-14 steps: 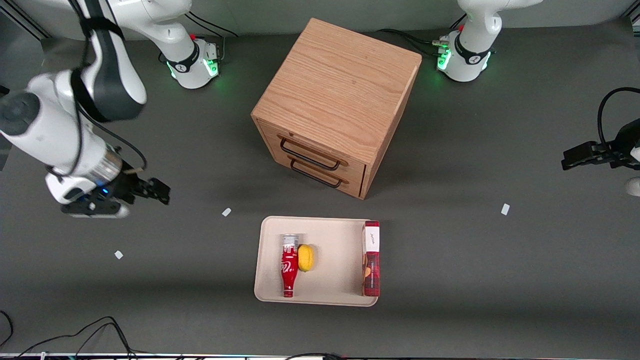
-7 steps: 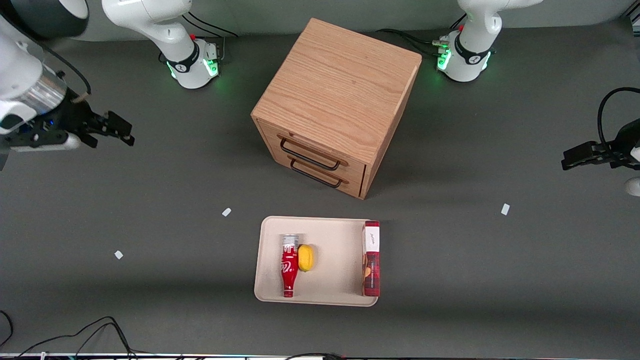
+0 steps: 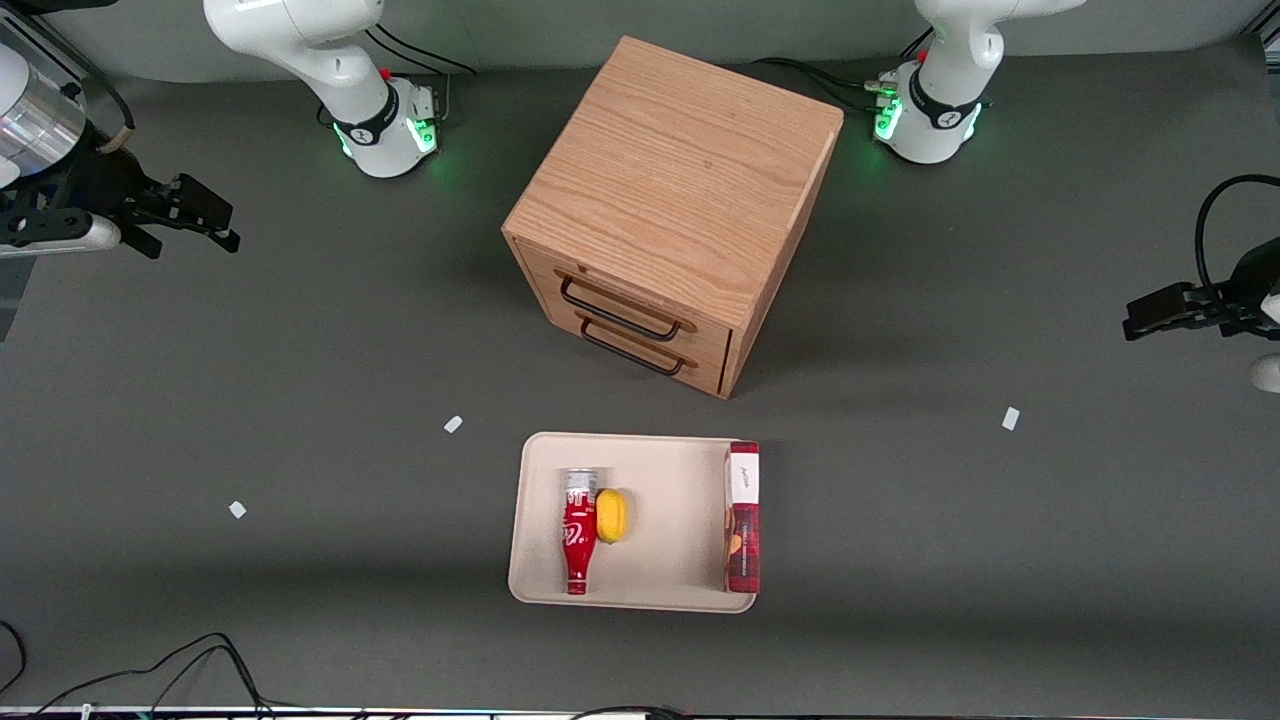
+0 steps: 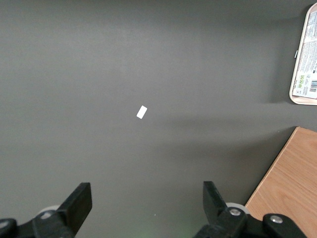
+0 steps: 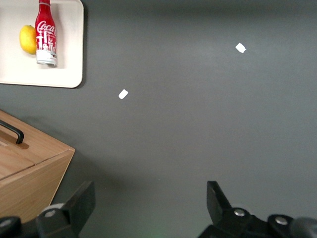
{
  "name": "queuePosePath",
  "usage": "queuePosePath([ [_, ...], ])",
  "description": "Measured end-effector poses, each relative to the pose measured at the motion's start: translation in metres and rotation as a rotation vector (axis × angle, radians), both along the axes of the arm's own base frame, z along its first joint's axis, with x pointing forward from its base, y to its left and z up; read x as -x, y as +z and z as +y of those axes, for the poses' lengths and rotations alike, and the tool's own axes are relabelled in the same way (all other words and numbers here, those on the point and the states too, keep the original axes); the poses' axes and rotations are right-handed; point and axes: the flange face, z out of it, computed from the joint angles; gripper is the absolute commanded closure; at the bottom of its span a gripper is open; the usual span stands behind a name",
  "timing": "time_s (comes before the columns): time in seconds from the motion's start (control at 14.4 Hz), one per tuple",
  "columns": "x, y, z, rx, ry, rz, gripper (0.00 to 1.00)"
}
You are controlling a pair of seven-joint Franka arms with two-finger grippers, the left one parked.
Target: Place coke bottle on tray
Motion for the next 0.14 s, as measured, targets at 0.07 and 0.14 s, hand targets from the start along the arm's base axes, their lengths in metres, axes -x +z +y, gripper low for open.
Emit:
queuePosePath([
  [0.07,-0.0066,-0.0019,-0.0028,0.008,-0.009,0.003,0.00],
  [0.14,-0.0135,-0.0055,-0.0046,0.014,-0.016,0.009,0.00],
])
